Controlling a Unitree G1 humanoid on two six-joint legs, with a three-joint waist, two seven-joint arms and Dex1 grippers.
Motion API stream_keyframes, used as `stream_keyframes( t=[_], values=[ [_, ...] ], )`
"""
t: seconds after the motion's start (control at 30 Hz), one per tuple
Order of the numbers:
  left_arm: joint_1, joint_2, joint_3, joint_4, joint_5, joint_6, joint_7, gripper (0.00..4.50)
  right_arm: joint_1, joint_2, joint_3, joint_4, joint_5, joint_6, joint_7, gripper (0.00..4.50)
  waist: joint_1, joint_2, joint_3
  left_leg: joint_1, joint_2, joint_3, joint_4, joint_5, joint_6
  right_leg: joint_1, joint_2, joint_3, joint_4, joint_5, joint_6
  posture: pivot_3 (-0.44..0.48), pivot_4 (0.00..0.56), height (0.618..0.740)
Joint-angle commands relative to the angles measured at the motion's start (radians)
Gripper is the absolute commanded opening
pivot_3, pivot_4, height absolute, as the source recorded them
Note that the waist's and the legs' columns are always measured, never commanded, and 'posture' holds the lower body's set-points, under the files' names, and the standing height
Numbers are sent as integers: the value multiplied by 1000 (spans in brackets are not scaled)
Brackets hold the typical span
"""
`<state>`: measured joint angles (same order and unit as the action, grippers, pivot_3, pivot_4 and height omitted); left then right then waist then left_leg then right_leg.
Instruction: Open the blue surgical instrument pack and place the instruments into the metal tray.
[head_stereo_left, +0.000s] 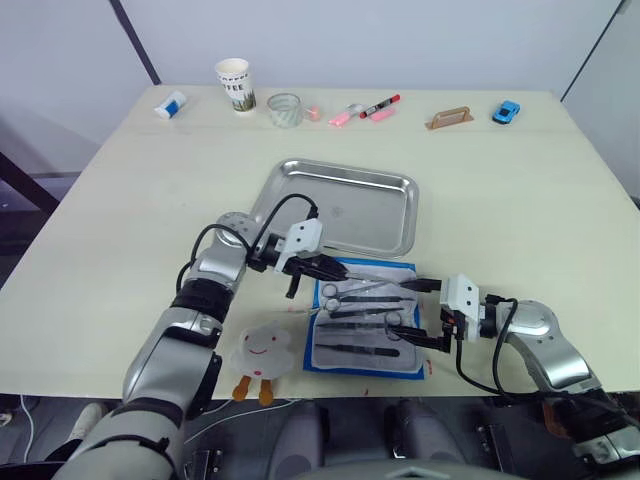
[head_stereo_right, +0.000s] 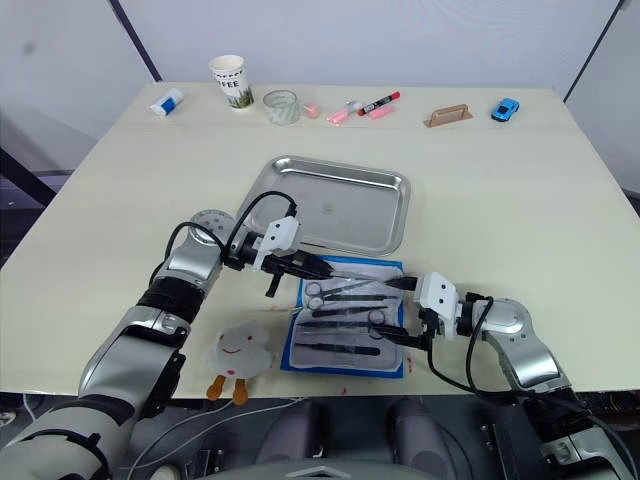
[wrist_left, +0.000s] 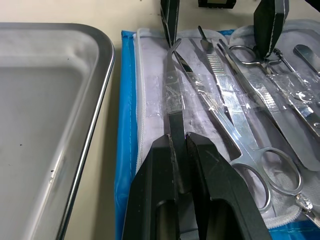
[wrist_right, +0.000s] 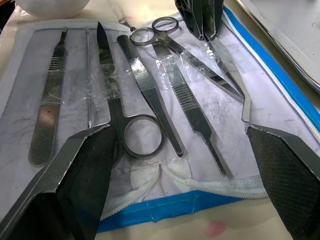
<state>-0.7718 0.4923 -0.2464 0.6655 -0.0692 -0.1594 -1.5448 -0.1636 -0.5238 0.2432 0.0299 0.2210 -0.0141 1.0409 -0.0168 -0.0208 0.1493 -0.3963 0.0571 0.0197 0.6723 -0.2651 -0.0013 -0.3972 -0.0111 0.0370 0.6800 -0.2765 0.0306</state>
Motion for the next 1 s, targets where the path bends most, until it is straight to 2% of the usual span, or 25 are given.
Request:
stream_keyframes(
  t=[0.03, 0.3, 0.6, 1.0],
  values=[
    [2, 18, 6, -58, -23, 10, -27, 98, 29, -9, 47, 62, -86, 69, -40, 4500, 0, 0, 0, 0, 0, 0, 0, 0, 0, 0, 0, 0, 0, 0, 0, 0, 150, 728],
    [8, 20, -2, -19, 10, -24, 4, 98, 29, -11, 53, 58, -87, 81, -39, 4500, -1, 0, 0, 0, 0, 0, 0, 0, 0, 0, 0, 0, 0, 0, 0, 0, 150, 728],
    [4, 16, -12, -58, 34, 49, 51, 98, 35, -10, 55, 55, -90, 86, -42, 4500, -1, 0, 0, 0, 0, 0, 0, 0, 0, 0, 0, 0, 0, 0, 0, 0, 150, 728],
    [25, 25, -51, -185, 75, 146, 100, 98, 39, -15, 62, 45, -93, 104, -43, 4500, 2, -2, -2, 1, 0, 0, 0, 0, 0, 1, 0, 0, 0, 0, 0, 0, 150, 728]
  ],
)
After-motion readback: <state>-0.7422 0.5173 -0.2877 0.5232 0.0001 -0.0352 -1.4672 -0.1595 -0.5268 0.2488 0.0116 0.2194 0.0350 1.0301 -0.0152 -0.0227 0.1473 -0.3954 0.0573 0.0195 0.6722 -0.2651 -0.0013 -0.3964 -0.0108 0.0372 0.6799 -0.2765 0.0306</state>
